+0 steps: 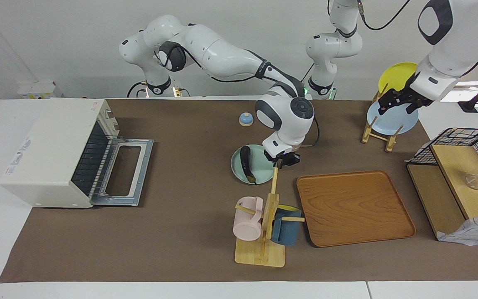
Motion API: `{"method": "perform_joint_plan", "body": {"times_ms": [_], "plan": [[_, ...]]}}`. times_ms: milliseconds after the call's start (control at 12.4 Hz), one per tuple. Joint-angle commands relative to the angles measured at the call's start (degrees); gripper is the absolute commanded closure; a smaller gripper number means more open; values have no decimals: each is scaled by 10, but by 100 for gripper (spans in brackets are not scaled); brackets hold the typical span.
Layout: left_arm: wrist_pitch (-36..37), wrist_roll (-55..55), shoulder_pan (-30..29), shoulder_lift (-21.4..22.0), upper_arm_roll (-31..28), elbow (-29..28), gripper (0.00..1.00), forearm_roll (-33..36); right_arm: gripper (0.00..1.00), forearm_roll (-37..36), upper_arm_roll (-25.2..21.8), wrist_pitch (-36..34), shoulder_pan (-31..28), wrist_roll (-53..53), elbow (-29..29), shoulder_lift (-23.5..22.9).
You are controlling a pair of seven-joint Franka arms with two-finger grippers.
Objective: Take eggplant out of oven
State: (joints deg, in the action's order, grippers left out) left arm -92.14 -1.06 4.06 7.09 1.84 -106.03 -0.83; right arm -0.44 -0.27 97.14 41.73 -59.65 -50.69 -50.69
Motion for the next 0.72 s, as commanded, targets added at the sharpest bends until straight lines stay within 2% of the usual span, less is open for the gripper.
{"method": "perform_joint_plan", "body": {"times_ms": [0,80,161,321,402,482,643], "plan": [[-128,51,82,83,-1,-173,0,1,59,7,11,-69,-121,137,-108,133],[-161,105,131,64,-1,-183,0,-1,63,4,10,-31,-162,187,-223,196],[-228,186,193,26,0,-187,0,-9,73,-9,8,40,-188,233,-343,257],[-370,343,305,-84,-1,-163,0,-14,95,-23,9,140,-257,321,-507,319],[-405,384,340,-135,-2,-137,0,-14,100,-25,8,169,-273,351,-555,333],[-425,418,357,-182,-2,-100,0,-14,100,-26,8,183,-298,372,-584,341],[-435,460,385,-234,-3,-59,0,-14,100,-57,8,186,-336,428,-609,342]]}}
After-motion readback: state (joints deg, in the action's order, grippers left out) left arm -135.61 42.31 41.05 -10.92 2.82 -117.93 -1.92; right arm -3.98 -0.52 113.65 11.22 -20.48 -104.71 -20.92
